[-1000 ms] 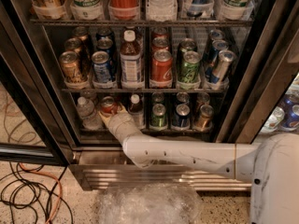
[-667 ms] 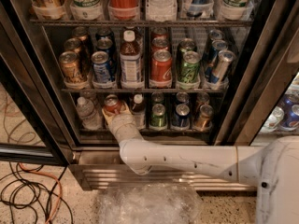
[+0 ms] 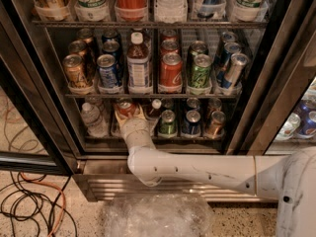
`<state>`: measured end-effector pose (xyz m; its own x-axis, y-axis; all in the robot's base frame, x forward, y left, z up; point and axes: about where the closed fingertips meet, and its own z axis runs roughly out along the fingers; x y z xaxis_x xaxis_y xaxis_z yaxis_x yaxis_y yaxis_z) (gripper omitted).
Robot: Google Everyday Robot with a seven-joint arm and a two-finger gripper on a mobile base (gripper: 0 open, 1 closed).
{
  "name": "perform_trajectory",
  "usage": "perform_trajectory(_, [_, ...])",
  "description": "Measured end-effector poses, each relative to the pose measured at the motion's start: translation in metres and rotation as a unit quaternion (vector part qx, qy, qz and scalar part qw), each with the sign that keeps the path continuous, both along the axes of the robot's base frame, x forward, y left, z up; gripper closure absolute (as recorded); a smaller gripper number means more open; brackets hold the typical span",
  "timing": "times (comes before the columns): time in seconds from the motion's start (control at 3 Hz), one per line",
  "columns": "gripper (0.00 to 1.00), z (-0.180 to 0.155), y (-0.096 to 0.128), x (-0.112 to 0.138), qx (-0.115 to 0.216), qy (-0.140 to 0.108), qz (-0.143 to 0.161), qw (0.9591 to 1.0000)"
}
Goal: Pick coke can from bottom shelf of fridge
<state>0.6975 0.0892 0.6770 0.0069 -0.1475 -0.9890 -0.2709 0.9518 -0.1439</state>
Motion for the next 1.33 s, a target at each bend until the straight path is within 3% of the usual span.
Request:
perform_trajectory(0.33, [1.0, 0.001, 0.001, -0.002, -0.003, 0.008, 0.03, 0.9995])
perform_trajectory(0.67, [1.0, 0.009, -0.017, 0.002, 0.0, 0.013, 0.038, 0.9992])
perform_trajectory(1.0, [1.0, 0.016, -0.032, 0.0, 0.015, 0.038, 0.071, 0.9966])
perform_trajectory(1.33, [1.0, 0.016, -0.032, 0.0, 0.015, 0.038, 0.071, 0.9966])
